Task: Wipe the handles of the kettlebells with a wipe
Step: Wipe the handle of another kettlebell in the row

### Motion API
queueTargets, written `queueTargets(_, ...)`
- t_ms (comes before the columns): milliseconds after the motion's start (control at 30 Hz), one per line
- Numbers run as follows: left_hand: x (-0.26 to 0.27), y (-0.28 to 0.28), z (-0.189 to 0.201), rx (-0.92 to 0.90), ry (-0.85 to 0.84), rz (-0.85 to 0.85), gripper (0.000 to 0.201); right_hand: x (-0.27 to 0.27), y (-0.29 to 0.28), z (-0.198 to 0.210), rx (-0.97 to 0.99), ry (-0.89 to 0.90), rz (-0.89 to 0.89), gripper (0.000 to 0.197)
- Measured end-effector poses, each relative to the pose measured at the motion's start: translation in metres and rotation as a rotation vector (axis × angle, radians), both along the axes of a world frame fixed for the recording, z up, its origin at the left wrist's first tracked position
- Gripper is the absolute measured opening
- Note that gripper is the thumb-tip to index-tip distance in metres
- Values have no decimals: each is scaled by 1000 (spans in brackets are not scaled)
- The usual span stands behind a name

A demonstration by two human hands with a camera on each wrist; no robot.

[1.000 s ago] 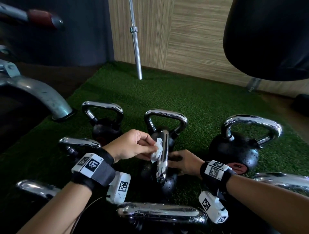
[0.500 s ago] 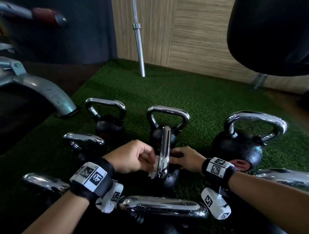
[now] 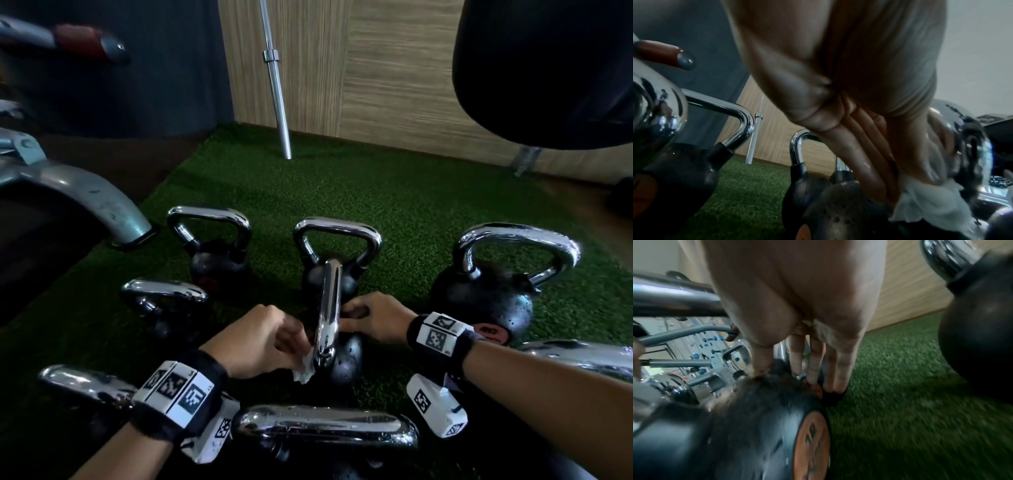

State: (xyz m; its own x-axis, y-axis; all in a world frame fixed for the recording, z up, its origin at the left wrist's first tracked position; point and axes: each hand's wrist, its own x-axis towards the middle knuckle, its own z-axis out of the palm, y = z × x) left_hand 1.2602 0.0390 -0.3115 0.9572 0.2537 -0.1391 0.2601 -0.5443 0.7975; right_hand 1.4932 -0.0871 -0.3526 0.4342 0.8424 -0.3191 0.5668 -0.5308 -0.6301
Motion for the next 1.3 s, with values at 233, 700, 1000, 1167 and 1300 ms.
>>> queueTargets(233,4,26,38,-195,-420,383,24,0,7,88,536,-25,-264,8)
queueTargets(700,20,18,51,-259,-762,288,25,-54,10,130,498,857,-166,35)
queueTargets(1000,24,29,20,-268,-306,198,62,-35,5,107,603,741,-461,12)
queueTargets(1167,26,32,-42,127,220,-151,123,-16,5,65,578,563,-679,12)
queueTargets(1300,39,4,-68,186,66,-117,147,-12,5,27,467,511,-704,14)
